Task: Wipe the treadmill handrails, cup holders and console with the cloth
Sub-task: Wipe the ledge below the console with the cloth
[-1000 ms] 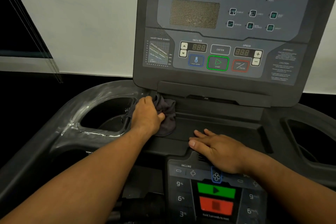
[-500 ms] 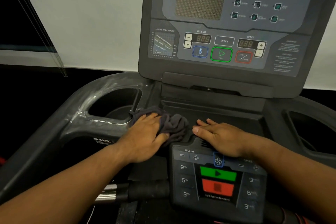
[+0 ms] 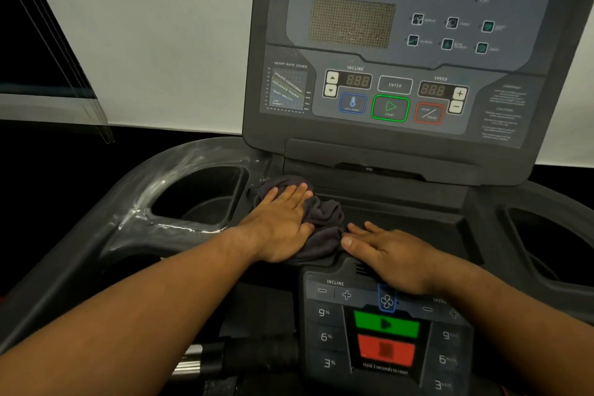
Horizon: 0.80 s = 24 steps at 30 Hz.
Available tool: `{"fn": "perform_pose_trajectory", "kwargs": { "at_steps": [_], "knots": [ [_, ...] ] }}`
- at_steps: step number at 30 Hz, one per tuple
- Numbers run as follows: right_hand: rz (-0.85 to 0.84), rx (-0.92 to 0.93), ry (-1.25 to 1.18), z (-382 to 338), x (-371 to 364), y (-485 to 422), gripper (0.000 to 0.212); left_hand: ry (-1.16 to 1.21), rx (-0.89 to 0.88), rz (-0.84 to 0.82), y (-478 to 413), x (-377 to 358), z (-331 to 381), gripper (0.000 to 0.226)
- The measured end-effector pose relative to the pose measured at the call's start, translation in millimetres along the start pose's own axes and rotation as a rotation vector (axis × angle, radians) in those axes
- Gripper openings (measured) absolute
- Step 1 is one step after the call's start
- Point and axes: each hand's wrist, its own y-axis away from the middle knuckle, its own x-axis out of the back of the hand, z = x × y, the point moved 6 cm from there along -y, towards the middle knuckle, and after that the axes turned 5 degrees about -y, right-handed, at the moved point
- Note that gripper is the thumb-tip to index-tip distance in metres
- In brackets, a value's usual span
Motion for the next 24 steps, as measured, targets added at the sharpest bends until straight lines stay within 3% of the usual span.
{"fn": "perform_pose_trajectory", "kwargs": {
  "at_steps": [6, 9, 12, 18, 24],
  "knots": [
    [-0.013, -0.009, -0.005, 2.1, -0.9, -0.2, 0.056, 0.117, -0.065, 0.268, 45.2, 10.5, 6.4, 0.045],
    [-0.002, -0.007, 0.001, 1.3, -0.6, 0.6, 0.055, -0.021, -0.020, 0.451, 53.6, 19.5, 3.0, 0.053],
    [-0.008, -0.009, 0.011, 0.5, -0.6, 0.9, 0.054, -0.009, 0.053, 0.303, 47.1, 5.6, -2.1, 0.053],
    [0.019, 0.028, -0.013, -1.4, 1.9, 1.2, 0.048, 0.039, -0.025, -0.021, 1.2, 2.3, 22.2, 0.062],
    [0.002, 0.012, -0.004, -2.9, 1.4, 0.9, 0.049, -0.148, 0.056, 0.059, 5.9, 4.4, 1.8, 0.063]
  ]
}}
